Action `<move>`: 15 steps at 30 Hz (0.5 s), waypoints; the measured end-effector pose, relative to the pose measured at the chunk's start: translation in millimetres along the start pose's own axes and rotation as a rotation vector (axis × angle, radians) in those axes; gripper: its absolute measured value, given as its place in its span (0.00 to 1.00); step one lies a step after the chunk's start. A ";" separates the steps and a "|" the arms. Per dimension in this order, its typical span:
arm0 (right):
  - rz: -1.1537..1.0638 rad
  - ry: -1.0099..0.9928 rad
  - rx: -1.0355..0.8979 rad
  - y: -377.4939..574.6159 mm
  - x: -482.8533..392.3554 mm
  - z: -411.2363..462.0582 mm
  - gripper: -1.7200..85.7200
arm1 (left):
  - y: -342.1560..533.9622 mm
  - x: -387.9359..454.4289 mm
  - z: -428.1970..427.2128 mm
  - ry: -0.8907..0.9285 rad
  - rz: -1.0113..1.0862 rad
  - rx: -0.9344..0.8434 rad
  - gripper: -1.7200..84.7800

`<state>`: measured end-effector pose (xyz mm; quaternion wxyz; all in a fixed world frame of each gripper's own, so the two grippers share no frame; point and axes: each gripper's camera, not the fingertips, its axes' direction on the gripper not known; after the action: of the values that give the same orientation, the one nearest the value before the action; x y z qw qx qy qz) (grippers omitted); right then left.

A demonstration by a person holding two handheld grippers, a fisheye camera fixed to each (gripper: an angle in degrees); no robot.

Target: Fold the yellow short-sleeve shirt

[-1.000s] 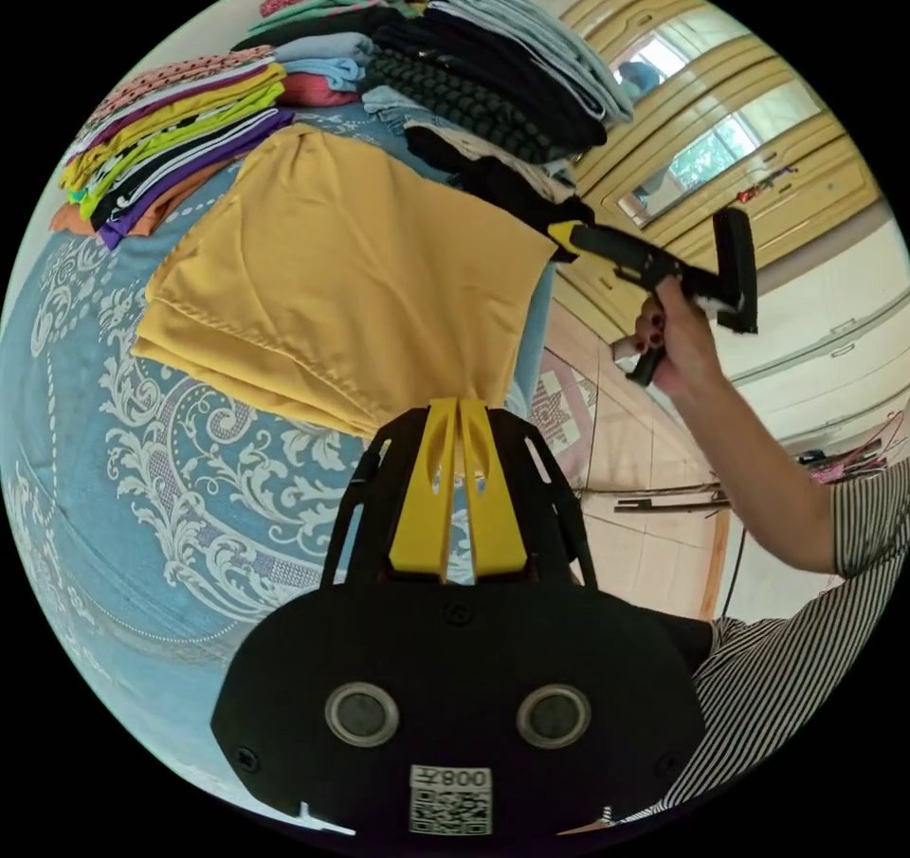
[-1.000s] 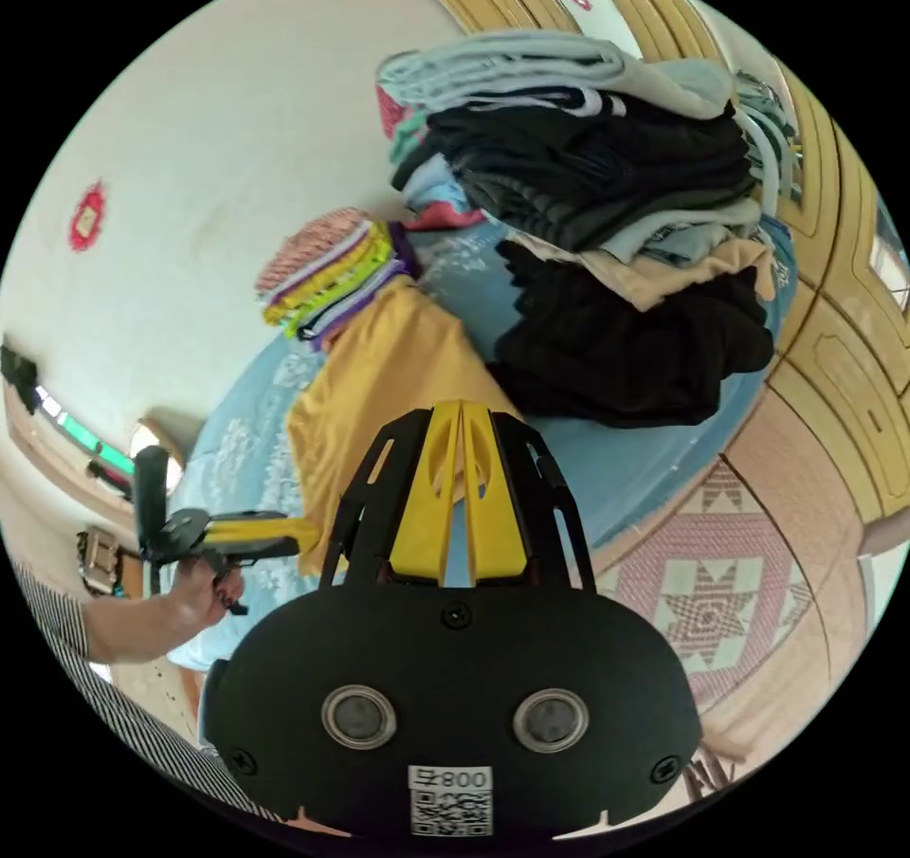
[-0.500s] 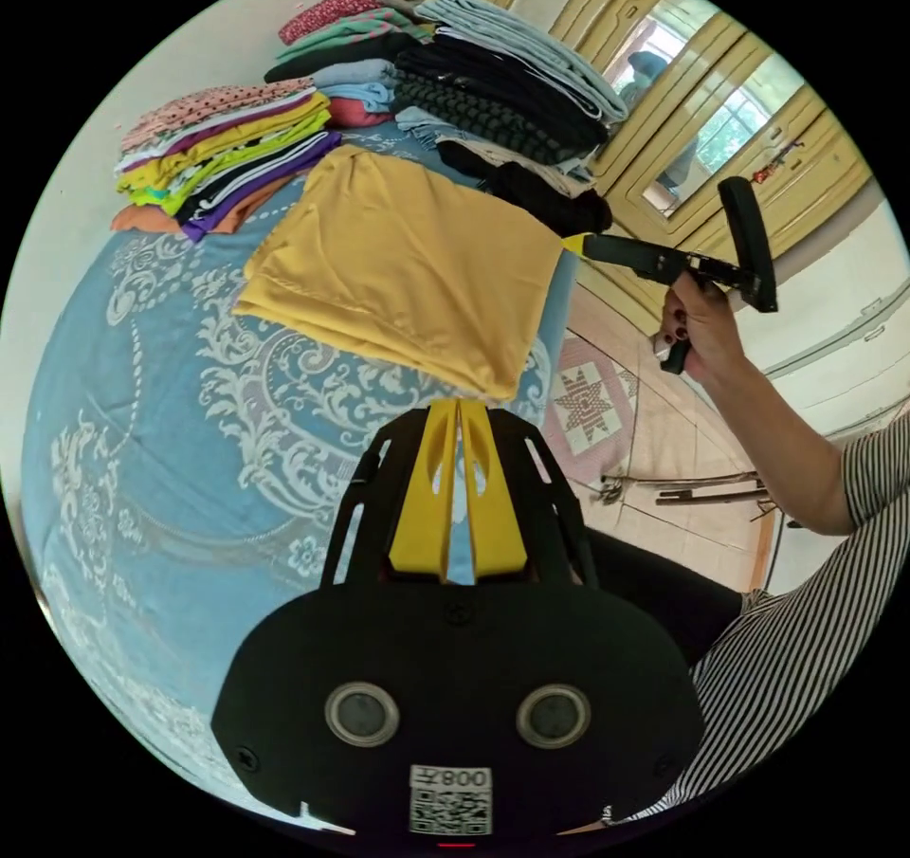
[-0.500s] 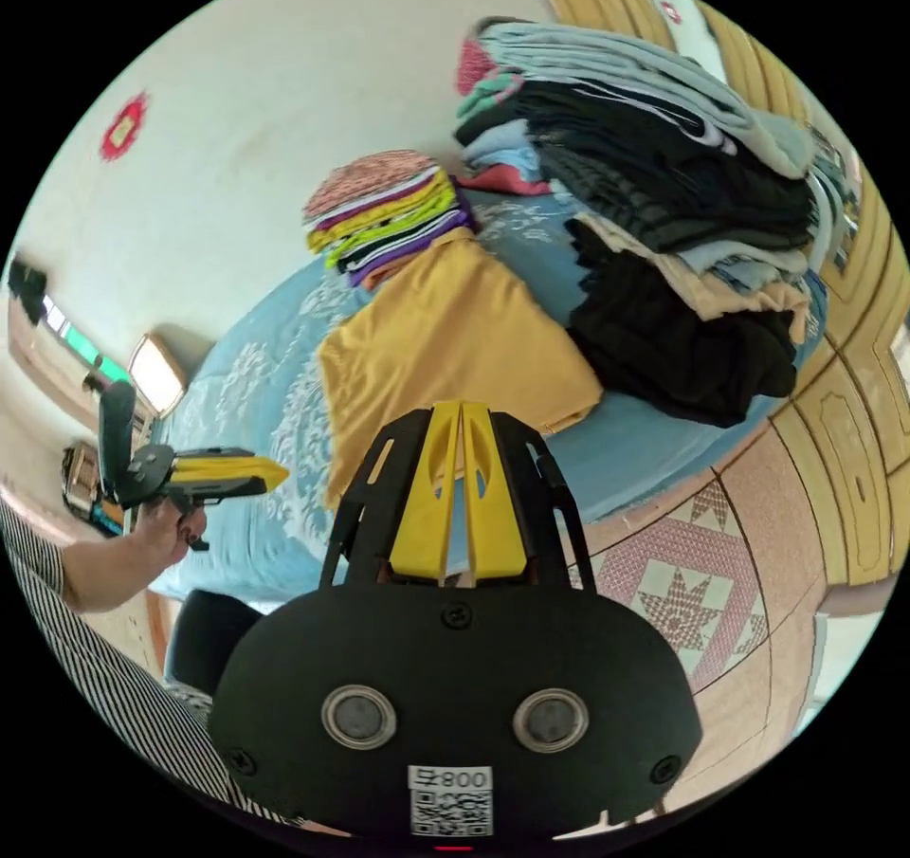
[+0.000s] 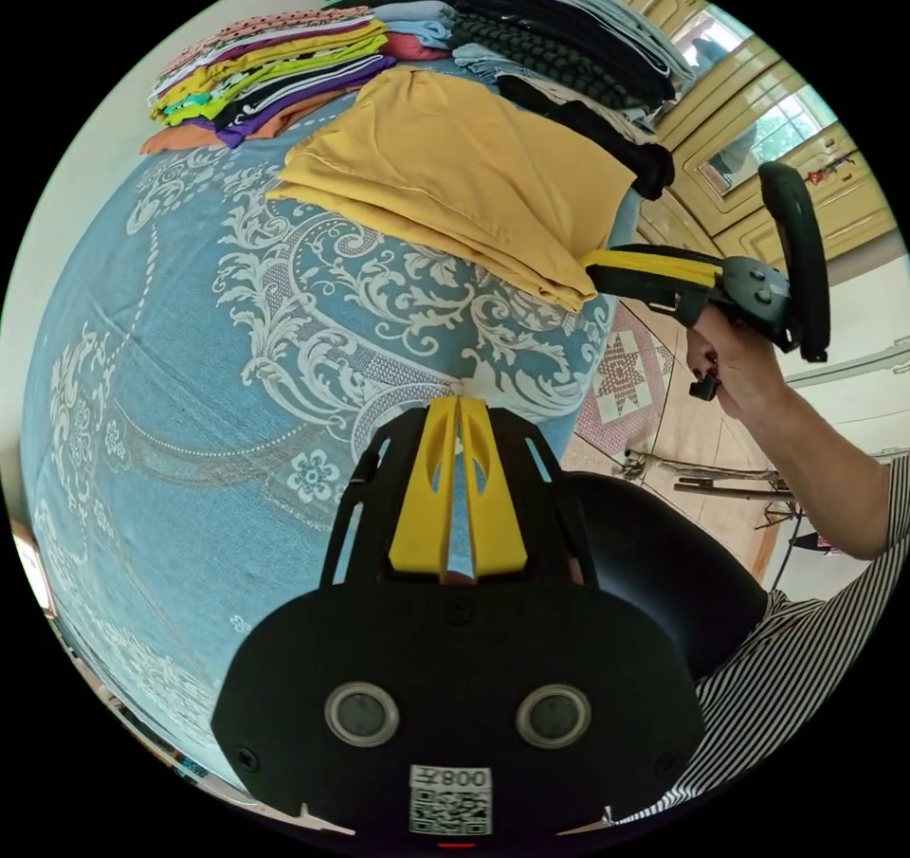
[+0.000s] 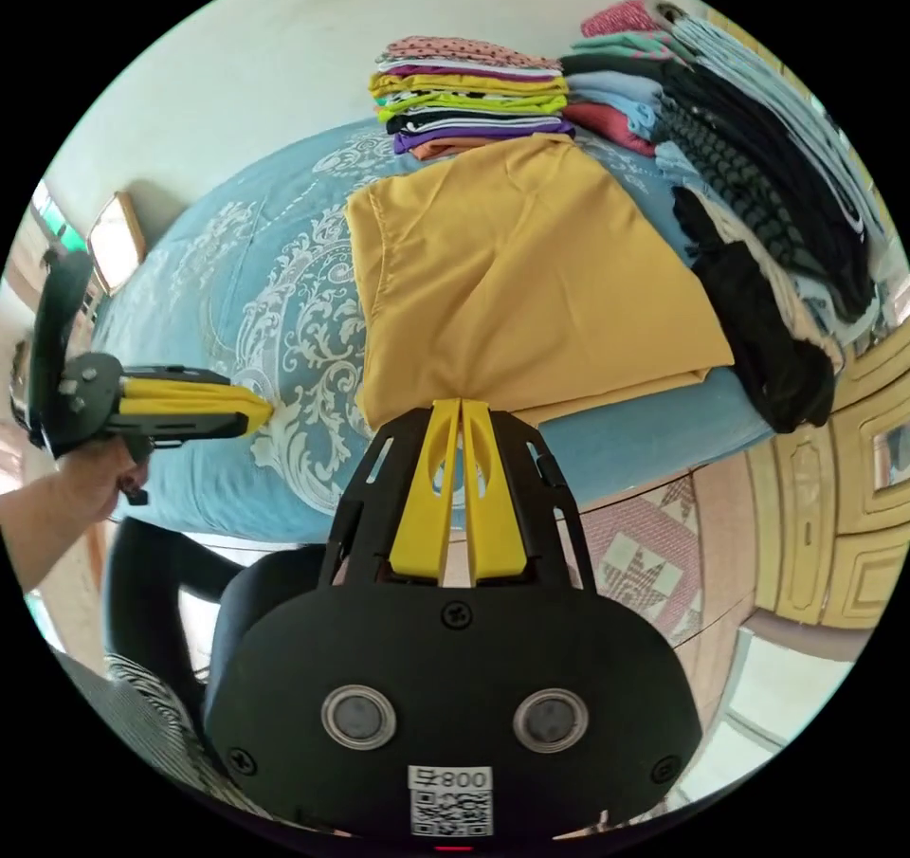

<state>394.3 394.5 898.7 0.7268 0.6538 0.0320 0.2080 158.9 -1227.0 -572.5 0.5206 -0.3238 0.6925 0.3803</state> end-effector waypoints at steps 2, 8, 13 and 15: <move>0.023 -0.139 0.057 -13.8 10.0 -20.8 0.03 | 15.5 -19.9 -4.4 0.071 -0.022 -0.015 0.02; -0.076 -0.191 0.360 -116.3 -3.0 -96.3 0.06 | 75.2 -82.5 -31.3 0.269 -0.081 0.223 0.02; -0.210 -0.114 0.439 -281.1 -49.6 -102.9 0.09 | 127.8 -128.6 -33.2 0.322 -0.127 0.271 0.02; -0.215 -0.111 0.420 -331.6 -62.7 -97.1 0.10 | 152.2 -142.7 -33.8 0.329 -0.131 0.289 0.02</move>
<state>392.7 444.5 551.1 0.5934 0.7940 0.1040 0.0818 49.8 -1172.4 -399.9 0.4654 -0.3479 0.7926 0.1848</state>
